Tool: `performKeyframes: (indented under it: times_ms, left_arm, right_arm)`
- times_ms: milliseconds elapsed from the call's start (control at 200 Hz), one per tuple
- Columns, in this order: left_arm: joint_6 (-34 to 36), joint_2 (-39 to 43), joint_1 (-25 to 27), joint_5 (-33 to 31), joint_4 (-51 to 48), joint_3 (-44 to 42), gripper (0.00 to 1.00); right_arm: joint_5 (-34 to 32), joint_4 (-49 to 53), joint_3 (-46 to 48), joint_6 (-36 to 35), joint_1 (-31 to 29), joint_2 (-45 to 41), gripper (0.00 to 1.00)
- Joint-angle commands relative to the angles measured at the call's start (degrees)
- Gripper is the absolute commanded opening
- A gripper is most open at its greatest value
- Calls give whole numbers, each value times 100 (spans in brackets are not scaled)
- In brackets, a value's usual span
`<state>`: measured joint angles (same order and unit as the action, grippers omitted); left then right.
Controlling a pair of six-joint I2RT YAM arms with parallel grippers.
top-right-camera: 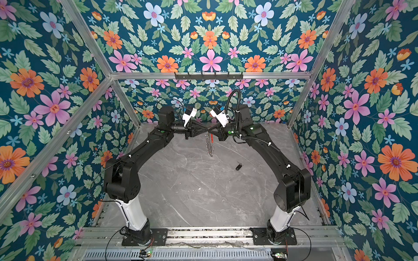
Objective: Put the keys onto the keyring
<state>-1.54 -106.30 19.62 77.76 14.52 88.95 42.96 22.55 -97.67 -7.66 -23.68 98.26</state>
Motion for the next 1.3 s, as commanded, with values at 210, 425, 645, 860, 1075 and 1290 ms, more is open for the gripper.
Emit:
performKeyframes:
  times_ms: [210,425,645,860,1075,1290]
  left_arm:
    - [-175,-57,2,169,50,36,4]
    - [-1297,-107,16,66,1166,-174,0]
    - [-5231,-338,42,-1178,6442,-1124,0]
    - [-6277,-602,77,-2357,8081,-1313,0]
    - [-6027,-440,160,-2724,7874,-1411,0]
    - [-5654,-330,279,-3047,7671,-1559,0]
  right_arm:
    - [125,-56,-174,-86,-39,105,0]
    - [-42,-221,-91,97,-51,86,0]
    - [-918,-1722,938,1241,21,-616,39]
    - [-1066,-3164,1944,2259,237,-1097,29]
    - [-991,-3573,1863,2874,365,-872,14]
    - [-735,-3851,1586,3111,144,-620,11]
